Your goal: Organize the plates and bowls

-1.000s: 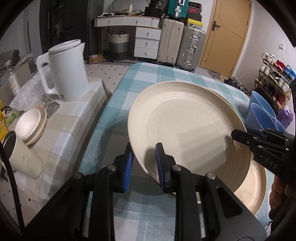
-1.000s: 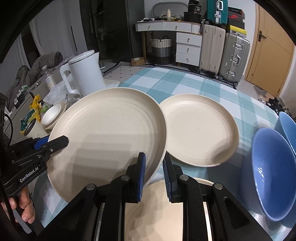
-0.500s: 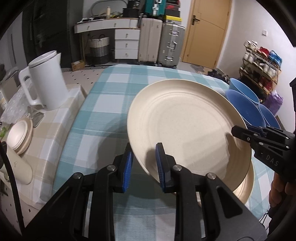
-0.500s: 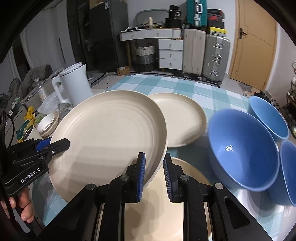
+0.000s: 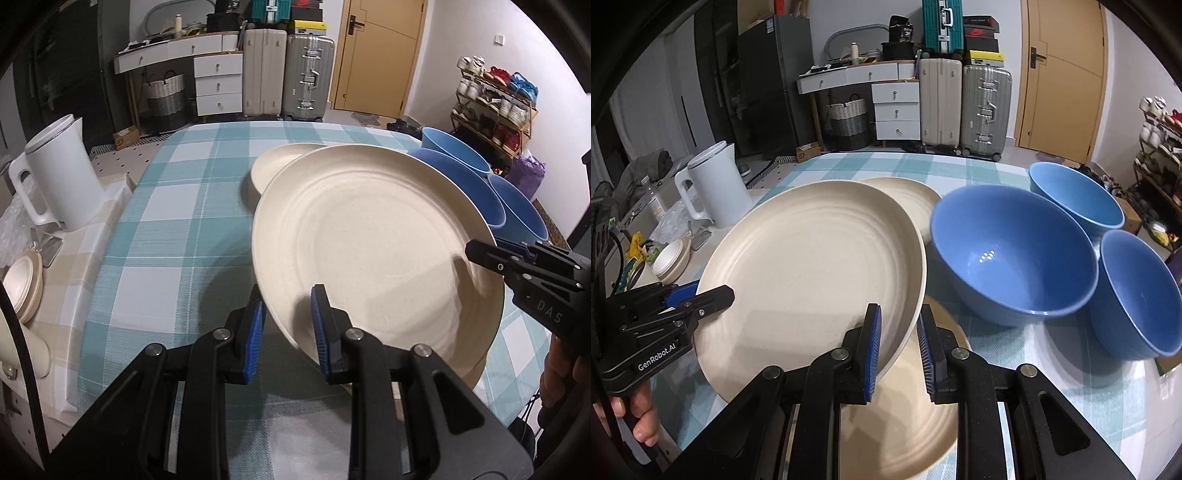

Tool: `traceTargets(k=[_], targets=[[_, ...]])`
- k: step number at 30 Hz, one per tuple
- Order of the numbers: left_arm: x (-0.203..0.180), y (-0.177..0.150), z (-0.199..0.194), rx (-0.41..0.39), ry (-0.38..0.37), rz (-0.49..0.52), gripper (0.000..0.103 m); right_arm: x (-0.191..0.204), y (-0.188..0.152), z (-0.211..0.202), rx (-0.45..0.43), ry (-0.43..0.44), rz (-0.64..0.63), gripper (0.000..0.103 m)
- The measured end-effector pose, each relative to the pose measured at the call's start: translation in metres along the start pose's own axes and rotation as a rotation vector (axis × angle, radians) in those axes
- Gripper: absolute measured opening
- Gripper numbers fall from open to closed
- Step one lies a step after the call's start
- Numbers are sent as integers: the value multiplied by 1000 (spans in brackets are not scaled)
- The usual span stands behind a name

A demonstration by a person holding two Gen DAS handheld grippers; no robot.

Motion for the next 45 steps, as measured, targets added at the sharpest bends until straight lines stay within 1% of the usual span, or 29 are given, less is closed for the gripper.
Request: traceTargets(k=[5, 12, 23, 31, 38, 41, 45], targets=[[-7, -2, 2, 18, -21, 25, 21, -9, -8, -5, 6, -18, 10, 22], [-19, -7, 6, 48, -12, 78, 21, -15, -24, -5, 29, -43, 17, 22], [-34, -16, 27, 108, -8, 159, 23, -26, -49, 2, 75, -71, 39, 22], [-45, -22, 40, 139, -5, 200, 25, -31, -60, 5, 87, -107, 34, 23], [-49, -26, 44, 159, 2, 229, 26, -32, -66, 8, 88, -138, 15, 23], [-52, -27, 44, 165, 8, 251, 26, -32, -67, 8, 86, -150, 2, 24], [-55, -28, 44, 171, 17, 267, 27, -32, -69, 8, 86, -152, -6, 25]])
Point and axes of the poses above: each gripper's, at about its wrist camera, not at the fingertips, and z roughly the way its jaws point, x to its left, y to its top, the point moved 4 cm from there along z, roughly the way its jaws point, and after that the axes turned 11 degrees about z, right-handed, at the moved point
